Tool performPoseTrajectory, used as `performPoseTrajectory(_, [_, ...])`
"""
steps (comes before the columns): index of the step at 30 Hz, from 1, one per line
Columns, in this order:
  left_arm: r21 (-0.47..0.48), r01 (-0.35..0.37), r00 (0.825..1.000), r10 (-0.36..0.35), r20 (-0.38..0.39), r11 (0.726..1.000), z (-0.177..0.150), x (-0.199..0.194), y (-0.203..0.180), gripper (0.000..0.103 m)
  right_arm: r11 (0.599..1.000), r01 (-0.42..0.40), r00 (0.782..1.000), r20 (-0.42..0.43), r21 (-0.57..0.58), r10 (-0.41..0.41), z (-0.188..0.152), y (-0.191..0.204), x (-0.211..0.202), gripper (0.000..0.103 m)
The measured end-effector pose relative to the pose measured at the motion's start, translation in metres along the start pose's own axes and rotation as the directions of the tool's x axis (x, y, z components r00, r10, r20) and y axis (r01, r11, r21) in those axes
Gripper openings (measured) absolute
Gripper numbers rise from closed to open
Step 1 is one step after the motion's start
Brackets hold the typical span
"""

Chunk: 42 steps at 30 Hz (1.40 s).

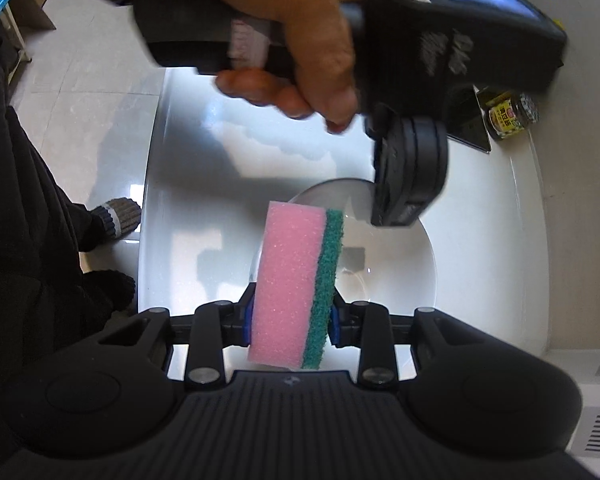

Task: Clean bowl
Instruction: 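Scrub inside the bowl with the right tool's sponge while the left tool holds the bowl, then keep scrubbing the bowl interior with the sponge while the left tool tilts the bowl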

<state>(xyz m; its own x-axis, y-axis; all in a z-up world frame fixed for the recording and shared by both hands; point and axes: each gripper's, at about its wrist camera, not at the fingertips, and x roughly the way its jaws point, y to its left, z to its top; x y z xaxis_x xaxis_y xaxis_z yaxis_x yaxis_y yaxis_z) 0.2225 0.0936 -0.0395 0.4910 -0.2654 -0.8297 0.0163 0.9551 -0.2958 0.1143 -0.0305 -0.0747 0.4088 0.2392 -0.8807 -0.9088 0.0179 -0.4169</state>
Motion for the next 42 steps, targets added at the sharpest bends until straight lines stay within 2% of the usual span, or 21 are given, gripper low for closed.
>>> performPoseTrajectory(5, [-0.089, -0.005, 1.0, 0.006, 0.011, 0.996, -0.027, -0.023, 0.008, 0.012, 1.0, 0.019, 1.0, 0.007, 0.012, -0.019, -0.005, 0.001, -0.002, 0.028])
performPoseTrajectory(8, [-0.059, -0.019, 1.0, 0.019, 0.01, 0.998, -0.028, -0.021, 0.005, 0.013, 1.0, 0.022, 1.0, 0.01, -0.002, -0.022, -0.005, 0.002, -0.003, 0.028])
performPoseTrajectory(16, [0.079, 0.011, 1.0, -0.01, -0.017, 0.997, 0.007, 0.001, -0.006, 0.006, 0.991, 0.049, 0.999, -0.011, -0.121, -0.051, -0.001, 0.007, -0.001, 0.028])
performPoseTrajectory(19, [0.046, 0.013, 1.0, -0.012, -0.014, 0.999, 0.01, 0.0, -0.009, 0.009, 0.991, 0.049, 0.998, -0.039, -0.123, -0.054, -0.004, 0.004, 0.004, 0.028])
performPoseTrajectory(20, [0.023, 0.014, 1.0, -0.014, 0.008, 1.0, 0.005, -0.008, -0.008, 0.015, 0.992, 0.048, 0.997, -0.047, -0.119, -0.054, -0.005, 0.003, 0.006, 0.028])
performPoseTrajectory(22, [-0.013, 0.024, 0.999, -0.023, 0.022, 1.0, -0.004, -0.02, -0.005, 0.019, 0.993, 0.049, 0.997, -0.048, -0.109, -0.054, -0.008, 0.002, 0.008, 0.028])
performPoseTrajectory(26, [-0.047, 0.008, 1.0, -0.007, 0.017, 0.999, -0.021, -0.033, -0.002, 0.019, 0.993, 0.049, 0.997, -0.047, -0.111, -0.054, -0.01, 0.002, 0.008, 0.028])
performPoseTrajectory(29, [-0.045, 0.015, 1.0, -0.015, 0.001, 0.999, -0.022, -0.027, -0.003, 0.017, 0.99, 0.048, 0.997, -0.048, -0.135, -0.055, -0.01, 0.006, 0.007, 0.028])
performPoseTrajectory(35, [0.04, -0.002, 1.0, 0.003, -0.011, 0.999, -0.006, -0.009, -0.013, 0.007, 0.975, 0.054, 0.997, -0.04, -0.215, -0.064, -0.01, 0.015, 0.003, 0.028])
performPoseTrajectory(38, [0.078, 0.011, 1.0, -0.01, -0.017, 0.997, 0.009, 0.002, -0.018, 0.008, 0.969, 0.053, 0.997, -0.049, -0.241, -0.067, -0.013, 0.016, 0.002, 0.028])
performPoseTrajectory(42, [0.031, 0.016, 1.0, -0.016, 0.004, 0.999, 0.008, -0.003, -0.014, 0.01, 0.966, 0.054, 0.995, -0.062, -0.253, -0.072, -0.016, 0.017, 0.005, 0.028])
